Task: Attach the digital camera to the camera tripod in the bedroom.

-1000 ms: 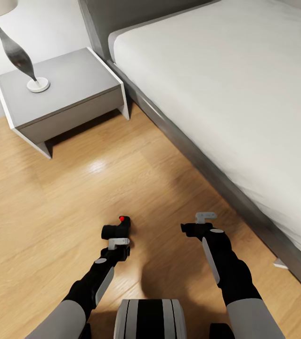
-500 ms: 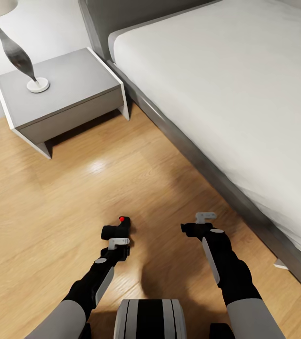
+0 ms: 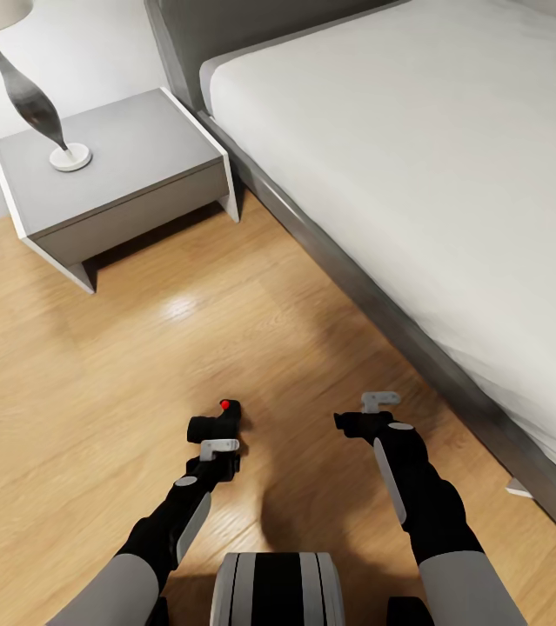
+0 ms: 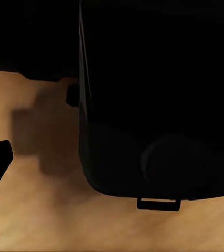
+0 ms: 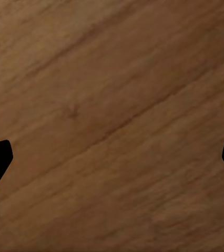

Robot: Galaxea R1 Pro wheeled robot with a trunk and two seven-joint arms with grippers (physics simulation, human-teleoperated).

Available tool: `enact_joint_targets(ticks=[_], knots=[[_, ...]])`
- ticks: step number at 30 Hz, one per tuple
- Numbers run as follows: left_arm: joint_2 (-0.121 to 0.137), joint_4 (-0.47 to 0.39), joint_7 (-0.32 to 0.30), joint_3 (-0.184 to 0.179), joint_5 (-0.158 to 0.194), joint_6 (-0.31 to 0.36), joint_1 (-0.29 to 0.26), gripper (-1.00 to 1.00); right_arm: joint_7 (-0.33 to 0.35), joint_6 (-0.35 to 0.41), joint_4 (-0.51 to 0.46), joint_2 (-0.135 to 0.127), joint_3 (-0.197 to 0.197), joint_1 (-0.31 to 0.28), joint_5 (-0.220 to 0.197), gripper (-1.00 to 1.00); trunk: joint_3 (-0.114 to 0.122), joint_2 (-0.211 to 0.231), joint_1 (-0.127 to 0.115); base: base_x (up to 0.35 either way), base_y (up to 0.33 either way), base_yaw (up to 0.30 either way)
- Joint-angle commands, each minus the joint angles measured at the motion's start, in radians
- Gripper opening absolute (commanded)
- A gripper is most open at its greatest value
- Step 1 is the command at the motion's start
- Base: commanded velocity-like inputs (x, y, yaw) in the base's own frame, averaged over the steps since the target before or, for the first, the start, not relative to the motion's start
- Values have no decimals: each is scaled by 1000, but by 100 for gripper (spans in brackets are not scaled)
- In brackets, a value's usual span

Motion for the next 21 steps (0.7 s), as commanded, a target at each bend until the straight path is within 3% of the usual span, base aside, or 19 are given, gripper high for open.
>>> enact_joint_targets(ticks=[1,21], knots=[[1,-2,9,-6,11,5,0,100,2,5,-1,1,-1,0,9,100,-1,0,0,0,0,0],[-6,-2,9,-7,11,5,0,100,1,5,-1,2,-1,0,12,100,-1,0,0,55,0,0]])
